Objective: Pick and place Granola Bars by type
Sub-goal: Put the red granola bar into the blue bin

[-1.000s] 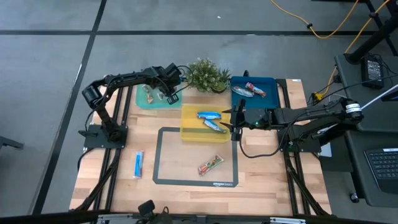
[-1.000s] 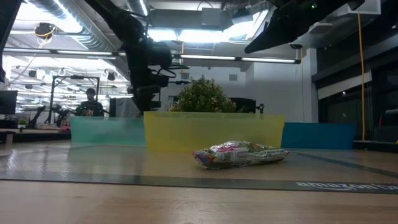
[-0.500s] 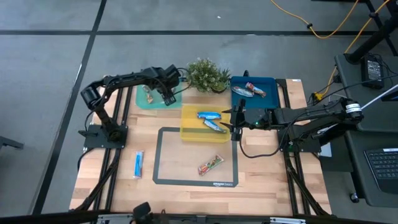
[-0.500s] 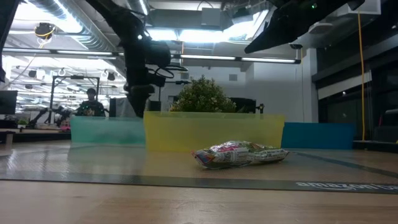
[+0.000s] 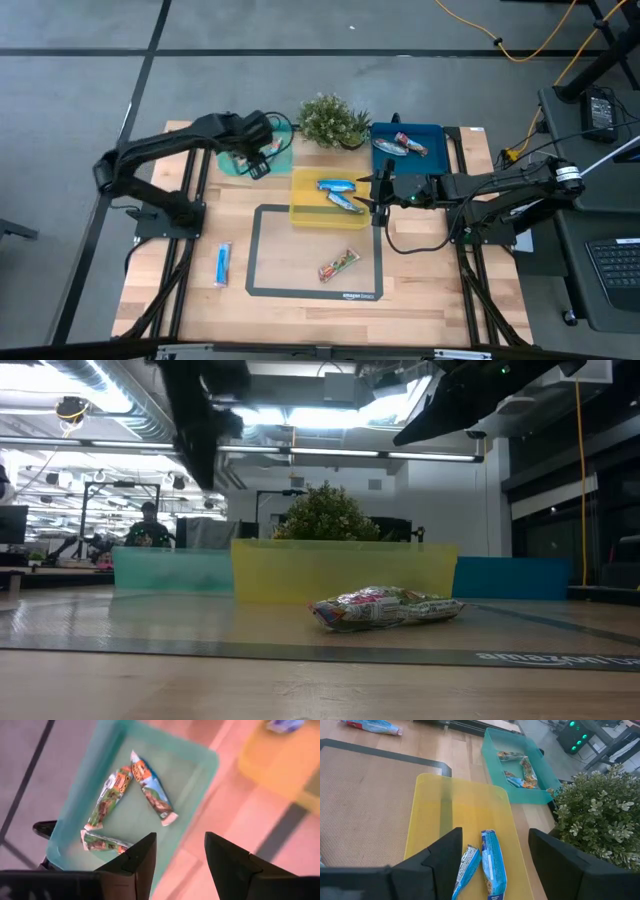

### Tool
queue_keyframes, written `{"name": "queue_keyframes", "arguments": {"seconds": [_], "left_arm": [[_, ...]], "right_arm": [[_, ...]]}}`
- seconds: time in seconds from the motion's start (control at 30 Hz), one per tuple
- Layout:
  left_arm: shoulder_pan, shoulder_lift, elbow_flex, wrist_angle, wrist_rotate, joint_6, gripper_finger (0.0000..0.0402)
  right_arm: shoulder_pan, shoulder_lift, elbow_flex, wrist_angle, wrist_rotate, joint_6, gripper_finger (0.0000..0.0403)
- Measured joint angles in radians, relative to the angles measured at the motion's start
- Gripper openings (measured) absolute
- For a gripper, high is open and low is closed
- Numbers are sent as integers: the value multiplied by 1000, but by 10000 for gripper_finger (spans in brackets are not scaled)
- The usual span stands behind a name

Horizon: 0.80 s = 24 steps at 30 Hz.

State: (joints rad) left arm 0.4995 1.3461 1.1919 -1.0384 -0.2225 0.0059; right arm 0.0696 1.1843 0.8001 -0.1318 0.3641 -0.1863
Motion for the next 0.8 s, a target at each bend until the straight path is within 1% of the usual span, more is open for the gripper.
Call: {"name": "queue_keyframes", "arguments": {"seconds": [0.2,0.3,0.43,0.6,0.8], "left_arm": [[-117,-189,0,-65,1,-71,159],[-175,-283,0,-82,0,-148,157],[-267,-370,0,-95,8,-269,157],[-446,-420,0,-100,15,-392,152],[-700,-400,0,-134,-2,-588,145]], "right_arm": [[0,0,0,0,0,1,229],[0,0,0,0,0,2,229],[0,0,0,1,0,2,229],[0,0,0,1,0,24,229],[0,0,0,0,0,28,229]]}}
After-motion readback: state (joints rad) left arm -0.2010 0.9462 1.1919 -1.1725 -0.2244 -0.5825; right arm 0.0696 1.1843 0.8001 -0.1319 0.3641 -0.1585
